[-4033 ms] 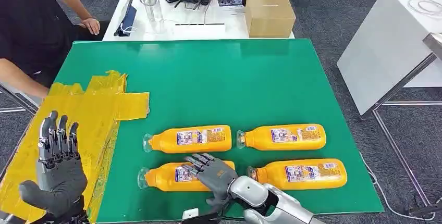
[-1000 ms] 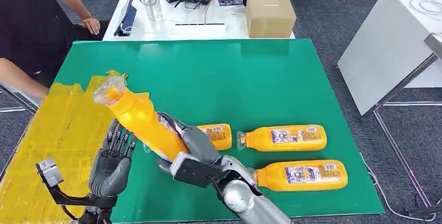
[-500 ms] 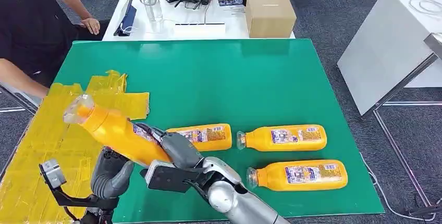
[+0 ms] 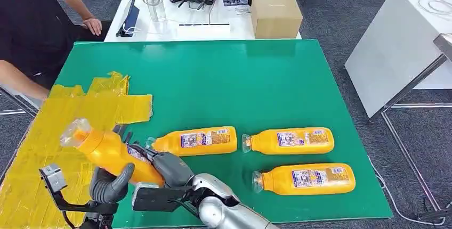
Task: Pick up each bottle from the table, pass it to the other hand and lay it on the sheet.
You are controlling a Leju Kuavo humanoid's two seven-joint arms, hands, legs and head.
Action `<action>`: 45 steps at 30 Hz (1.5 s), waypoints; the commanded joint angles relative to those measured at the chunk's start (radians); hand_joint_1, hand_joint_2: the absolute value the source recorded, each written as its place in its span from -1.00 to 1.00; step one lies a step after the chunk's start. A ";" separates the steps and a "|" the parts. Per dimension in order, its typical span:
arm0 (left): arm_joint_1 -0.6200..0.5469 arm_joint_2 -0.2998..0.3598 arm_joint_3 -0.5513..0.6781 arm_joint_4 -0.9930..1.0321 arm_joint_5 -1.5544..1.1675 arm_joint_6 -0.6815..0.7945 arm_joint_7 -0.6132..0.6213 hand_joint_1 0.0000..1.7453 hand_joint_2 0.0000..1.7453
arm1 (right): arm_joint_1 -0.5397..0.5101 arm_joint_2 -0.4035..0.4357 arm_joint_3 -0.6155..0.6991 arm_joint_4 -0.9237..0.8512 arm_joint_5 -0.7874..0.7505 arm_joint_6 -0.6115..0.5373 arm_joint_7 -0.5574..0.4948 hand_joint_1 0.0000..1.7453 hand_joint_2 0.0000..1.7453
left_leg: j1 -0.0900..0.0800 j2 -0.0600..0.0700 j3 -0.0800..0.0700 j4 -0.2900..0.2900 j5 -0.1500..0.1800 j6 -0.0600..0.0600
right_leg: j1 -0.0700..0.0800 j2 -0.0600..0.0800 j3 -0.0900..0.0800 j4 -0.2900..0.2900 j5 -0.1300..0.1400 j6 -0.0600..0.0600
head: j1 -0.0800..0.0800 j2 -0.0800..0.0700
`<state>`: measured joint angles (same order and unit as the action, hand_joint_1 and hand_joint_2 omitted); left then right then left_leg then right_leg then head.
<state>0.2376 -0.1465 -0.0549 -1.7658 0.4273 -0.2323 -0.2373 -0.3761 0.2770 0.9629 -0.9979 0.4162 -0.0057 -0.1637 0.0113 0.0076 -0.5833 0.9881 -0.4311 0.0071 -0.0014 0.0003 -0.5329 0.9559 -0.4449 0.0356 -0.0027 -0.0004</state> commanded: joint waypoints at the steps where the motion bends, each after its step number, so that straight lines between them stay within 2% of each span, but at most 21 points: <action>1: -0.061 0.005 -0.022 0.044 -0.001 -0.001 -0.002 -1.00 1.00 | -0.030 0.009 0.084 0.162 0.007 0.009 -0.003 1.00 1.00 | 0.000 -0.002 0.002 -0.001 0.000 0.000 | 0.000 -0.002 0.002 -0.001 0.000 0.000 | 0.000 0.000; 10: -0.059 0.001 -0.026 0.045 -0.001 -0.001 -0.002 -1.00 1.00 | -0.031 0.012 0.083 0.162 0.007 0.010 -0.002 1.00 1.00 | 0.000 -0.003 0.002 -0.001 0.000 0.000 | 0.000 -0.002 0.002 -0.001 -0.001 0.000 | 0.000 0.000; 11: -0.059 0.003 -0.030 0.043 -0.006 -0.002 -0.005 0.90 1.00 | -0.032 0.014 0.081 0.167 0.007 0.009 -0.004 1.00 1.00 | 0.000 -0.003 0.002 -0.001 0.000 0.000 | 0.000 -0.002 0.003 -0.001 -0.001 0.000 | 0.000 0.000; 12: -0.060 0.006 -0.037 0.044 -0.006 -0.008 -0.005 1.00 1.00 | -0.034 0.016 0.080 0.171 0.009 0.010 -0.006 1.00 1.00 | 0.000 -0.003 0.003 -0.001 0.000 0.000 | 0.000 -0.003 0.004 -0.002 -0.001 0.000 | 0.000 0.000; 35: -0.050 -0.001 -0.030 0.032 -0.022 -0.041 -0.032 1.00 1.00 | -0.006 0.010 0.056 0.134 0.028 -0.011 -0.011 1.00 1.00 | 0.000 -0.003 0.002 -0.001 0.000 0.000 | 0.000 -0.003 0.003 -0.002 -0.001 0.000 | 0.000 0.000; 38: -0.041 -0.003 -0.027 0.023 -0.024 -0.041 -0.033 1.00 1.00 | 0.000 0.005 0.048 0.115 0.051 -0.042 -0.007 1.00 1.00 | 0.000 -0.004 0.004 -0.001 -0.001 0.000 | 0.000 -0.004 0.005 -0.002 -0.002 0.000 | 0.000 0.000; 39: -0.036 -0.005 -0.024 0.018 -0.026 -0.041 -0.034 1.00 1.00 | 0.001 0.002 0.047 0.105 0.068 -0.059 -0.002 -0.14 1.00 | 0.000 -0.003 0.003 -0.001 0.000 0.000 | 0.000 -0.004 0.003 -0.002 -0.001 0.000 | 0.000 0.000; 40: -0.029 -0.007 -0.022 0.009 -0.028 -0.041 -0.036 1.00 1.00 | 0.014 -0.003 0.027 0.075 0.069 -0.081 -0.009 -1.00 1.00 | 0.000 -0.004 0.004 -0.001 -0.001 0.000 | 0.000 -0.004 0.005 -0.002 -0.002 0.000 | 0.000 0.000; 41: -0.028 -0.008 -0.021 0.008 -0.028 -0.041 -0.038 1.00 1.00 | 0.005 -0.013 0.032 0.060 0.080 -0.075 -0.003 -1.00 -1.00 | 0.000 -0.003 0.002 -0.001 0.000 0.000 | 0.000 -0.003 0.002 -0.001 -0.001 0.000 | 0.000 0.000; 45: -0.013 -0.009 -0.001 -0.017 -0.059 -0.030 -0.060 1.00 1.00 | 0.014 -0.067 -0.027 -0.060 0.090 -0.078 0.009 -1.00 -1.00 | 0.000 -0.003 0.001 0.000 -0.001 0.001 | 0.000 -0.003 0.003 -0.001 -0.001 0.000 | 0.000 0.000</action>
<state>0.2428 -0.1442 -0.0389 -1.7540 0.4017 -0.2552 -0.2735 -0.3779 0.2995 0.9712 -0.9387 0.4905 -0.0873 -0.1767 0.0113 0.0082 -0.5836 0.9881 -0.4311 0.0071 -0.0014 0.0004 -0.5338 0.9559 -0.4449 0.0356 -0.0031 -0.0004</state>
